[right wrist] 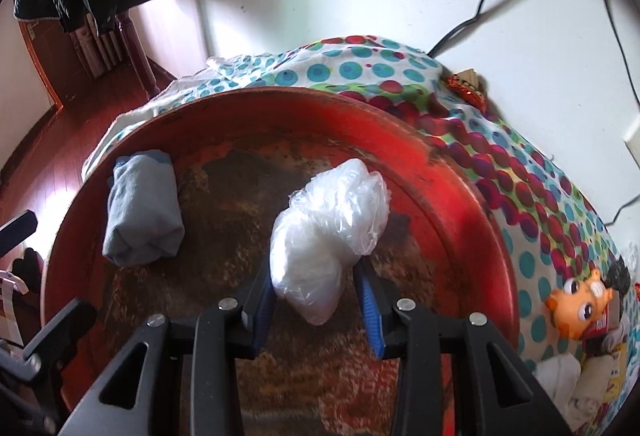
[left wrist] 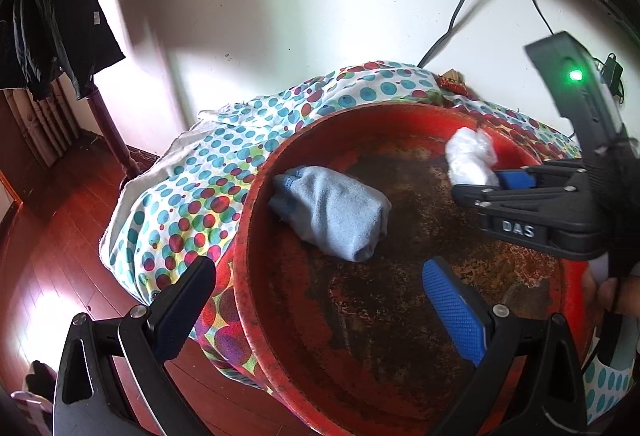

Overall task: Organize objects
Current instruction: 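Carry the plastic-wrapped white bundle with the right gripper into the red tray and release, then grasp the white sock with the left gripper while the right gripper grasps the white rolled sock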

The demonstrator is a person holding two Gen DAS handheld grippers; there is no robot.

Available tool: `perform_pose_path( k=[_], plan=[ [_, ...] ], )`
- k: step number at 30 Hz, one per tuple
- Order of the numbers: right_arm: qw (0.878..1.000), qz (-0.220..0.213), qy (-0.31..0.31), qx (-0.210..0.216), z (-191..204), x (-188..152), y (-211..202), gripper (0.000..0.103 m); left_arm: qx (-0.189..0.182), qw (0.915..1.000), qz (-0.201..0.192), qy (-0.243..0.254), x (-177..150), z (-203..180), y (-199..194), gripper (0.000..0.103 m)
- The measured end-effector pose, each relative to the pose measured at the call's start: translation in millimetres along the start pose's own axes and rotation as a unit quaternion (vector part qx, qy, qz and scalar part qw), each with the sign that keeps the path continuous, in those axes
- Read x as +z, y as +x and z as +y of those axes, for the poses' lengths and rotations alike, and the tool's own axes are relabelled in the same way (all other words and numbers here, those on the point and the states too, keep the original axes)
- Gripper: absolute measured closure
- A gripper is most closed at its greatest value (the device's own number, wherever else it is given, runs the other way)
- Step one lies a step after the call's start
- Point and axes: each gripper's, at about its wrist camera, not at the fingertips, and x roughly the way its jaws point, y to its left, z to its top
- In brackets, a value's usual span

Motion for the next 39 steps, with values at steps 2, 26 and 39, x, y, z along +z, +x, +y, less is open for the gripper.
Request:
perform_pose_path(
  k=[2, 26, 39],
  plan=[
    [1.0, 0.006, -0.002, 0.003, 1.3, 4.4, 7.3, 0.065, -0.001, 1.0, -0.001, 0.004, -0.2, -2.0, 0.0, 0.0],
    [0.997, -0.044, 0.061, 0.008, -43.6, -31.8, -55.5, 0.038, 0.013, 0.9981, -0.015, 0.058, -7.6, -24.8, -1.1, 0.0],
    [0.974, -0.068, 0.197, -0.09, -191.5, -129.7, -126.3, 0.038, 0.016, 0.9948, -0.013, 0.1, -16.5, -46.9, -1.6, 0.0]
  ],
)
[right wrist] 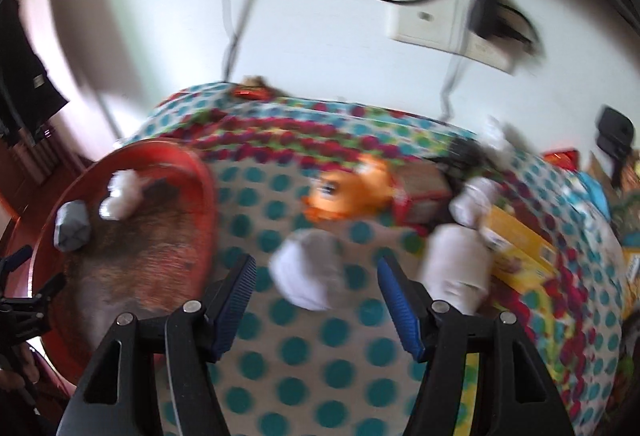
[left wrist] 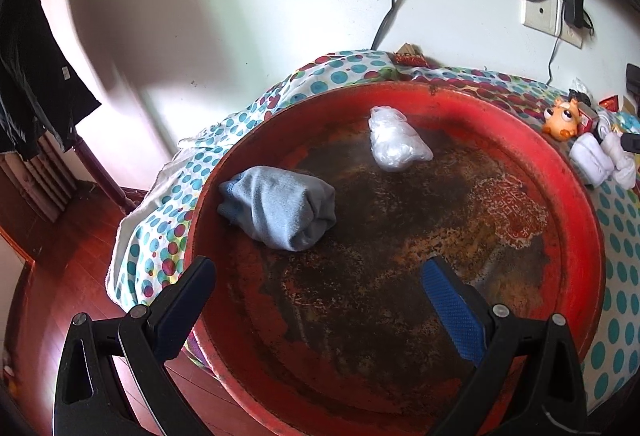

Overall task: Organize objects
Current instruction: 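Grasp the white sock with the left gripper while the right gripper grasps the white rolled sock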

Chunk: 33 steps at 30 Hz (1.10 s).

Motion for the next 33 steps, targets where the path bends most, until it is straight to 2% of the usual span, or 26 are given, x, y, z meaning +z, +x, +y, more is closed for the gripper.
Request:
perform_pose_path(
  k=[5, 8, 19, 23, 25, 33],
  plan=[
    [0.999, 0.009, 0.036, -0.04, -51.8, -17.5, 10.0, 0.038, -0.003, 1.0, 0.0, 0.008, -0.6, -6.4, -0.6, 0.0],
    [0.997, 0.01, 0.057, -0.042, -74.3, -26.0, 19.9, 0.038, -0.005, 0.9999, 0.0, 0.011, -0.7, -9.5, -0.8, 0.0],
    [0.997, -0.002, 0.061, -0.057, -85.6, -22.9, 52.5, 0.038, -0.022, 0.9997, 0.006, 0.012, -2.1, -19.0, 1.2, 0.0],
    [0.996, 0.0, 0.063, -0.061, -89.2, -24.4, 62.2, 0.038, -0.003, 0.9996, 0.012, 0.026, -0.1, -29.1, 0.1, 0.0],
    [0.996, 0.002, 0.065, -0.056, -91.8, -25.8, 65.1, 0.039, -0.012, 0.9994, 0.009, 0.033, 3.5, -36.2, -6.9, 0.0],
    [0.997, -0.007, 0.072, -0.036, -102.6, -31.8, 64.0, 0.056, -0.054, 0.9975, 0.009, 0.044, 27.0, -82.2, -32.9, 0.0]
  ],
)
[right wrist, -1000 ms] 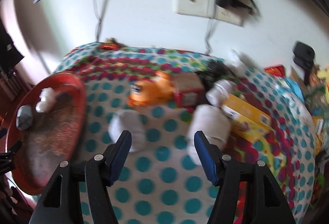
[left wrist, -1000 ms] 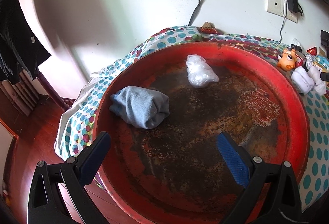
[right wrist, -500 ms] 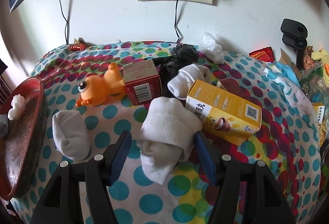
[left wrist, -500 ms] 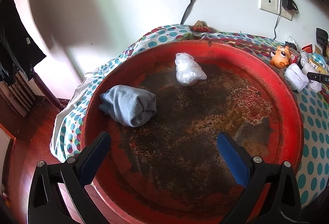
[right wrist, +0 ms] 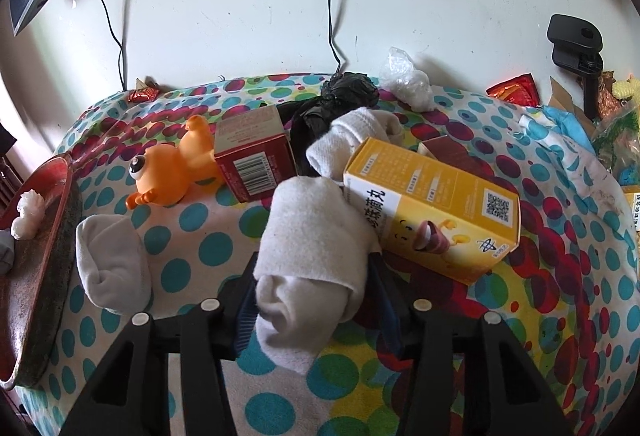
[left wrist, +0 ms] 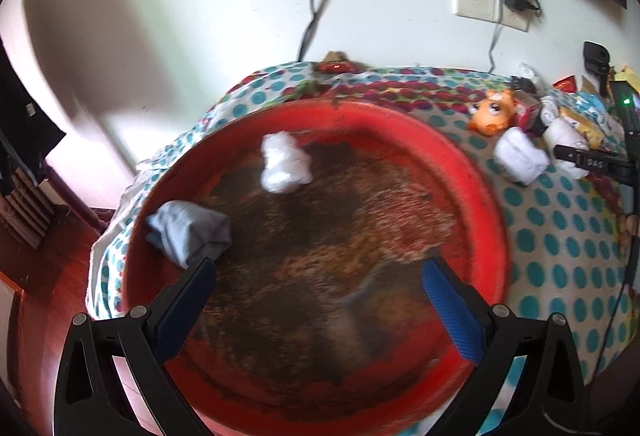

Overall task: Organize objects
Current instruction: 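Grasp the white sock with the left gripper while the right gripper grasps the white rolled sock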

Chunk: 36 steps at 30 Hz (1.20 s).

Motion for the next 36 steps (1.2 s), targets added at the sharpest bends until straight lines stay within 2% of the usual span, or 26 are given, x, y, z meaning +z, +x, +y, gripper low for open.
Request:
perform_pose_path(
  k=[4, 11, 19, 27, 29, 34, 36],
  plan=[
    [1.0, -0.002, -0.004, 0.012, -6.0, -1.7, -4.3, 0.062, -0.03, 0.9993, 0.001, 0.022, 14.1, -37.1, -2.8, 0.0],
    [1.0, -0.004, -0.007, 0.023, -15.2, -6.9, -8.9, 0.062, -0.075, 0.9956, 0.022, 0.05, 42.3, -102.2, 10.4, 0.0],
    [1.0, -0.002, -0.004, 0.029, -16.9, -7.3, -7.7, 0.062, -0.117, 0.9908, 0.054, 0.042, 68.4, -147.4, 46.9, 0.0],
    [0.999, -0.001, -0.001, 0.032, -17.8, -7.3, -7.0, 0.062, -0.109, 0.9909, 0.07, 0.037, 83.9, -168.0, 82.2, 0.0],
    [0.999, -0.001, 0.002, 0.035, -18.6, -7.3, -6.8, 0.062, -0.094, 0.9918, 0.078, 0.037, 85.3, -170.5, 91.7, 0.0],
    [0.999, -0.001, 0.01, 0.044, -21.1, -7.2, -6.8, 0.062, -0.095, 0.9913, 0.086, 0.027, 86.0, -172.7, 105.1, 0.003],
    [0.999, -0.001, 0.01, 0.043, -21.4, -7.3, -7.0, 0.062, -0.098, 0.9915, 0.08, 0.029, 85.9, -174.8, 105.9, 0.015]
  ],
)
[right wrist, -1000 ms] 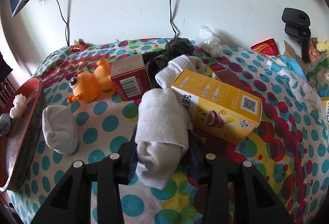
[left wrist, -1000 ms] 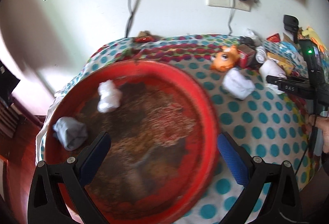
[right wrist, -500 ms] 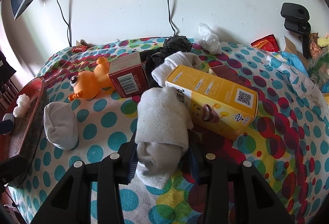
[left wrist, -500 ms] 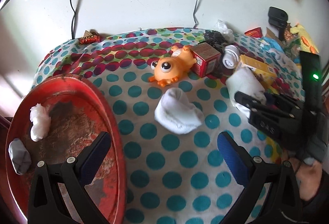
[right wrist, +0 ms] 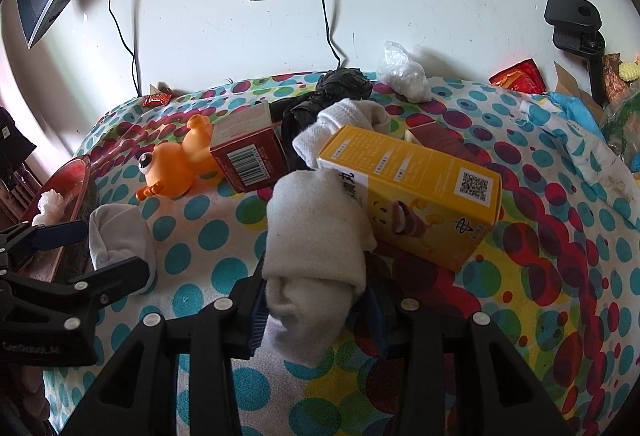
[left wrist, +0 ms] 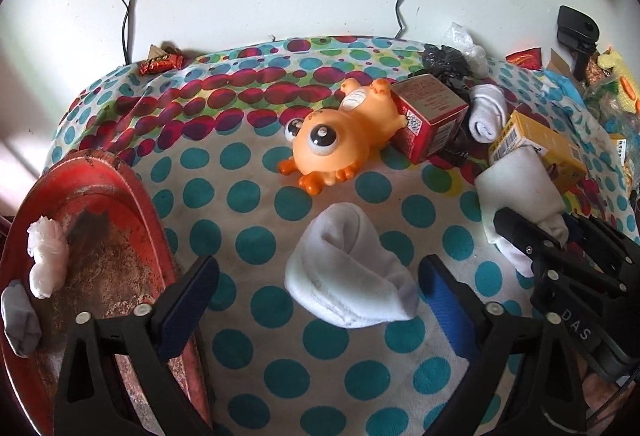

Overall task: Organize objects
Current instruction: 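Grasp the white sock with the left gripper while the right gripper grasps the white rolled sock, then carry the white sock into the red tray with the left gripper and release it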

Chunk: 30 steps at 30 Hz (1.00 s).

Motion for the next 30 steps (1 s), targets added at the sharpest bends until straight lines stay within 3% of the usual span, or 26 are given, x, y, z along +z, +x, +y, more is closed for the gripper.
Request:
perform_pose_path(
  k=[2, 3, 9, 30],
  plan=[
    [1.0, 0.0, 0.001, 0.001, -0.2, 0.2, -0.1, 0.062, -0.02, 0.9998, 0.01, 0.001, 0.0, -1.8, 3.7, 0.043],
    [1.0, 0.0, 0.001, 0.001, 0.1, 0.3, 0.0, 0.062, -0.031, 0.9993, 0.019, -0.002, 0.1, -2.5, 6.4, 0.047],
    [1.0, 0.0, 0.001, 0.001, 0.3, 0.2, -0.3, 0.062, -0.04, 0.9991, 0.011, -0.013, -2.3, -0.6, 3.7, 0.048],
    [1.0, 0.0, -0.002, -0.002, 0.1, -0.1, 0.3, 0.062, -0.04, 0.9988, 0.007, 0.029, -22.1, -11.9, -29.7, 0.048]
  ],
)
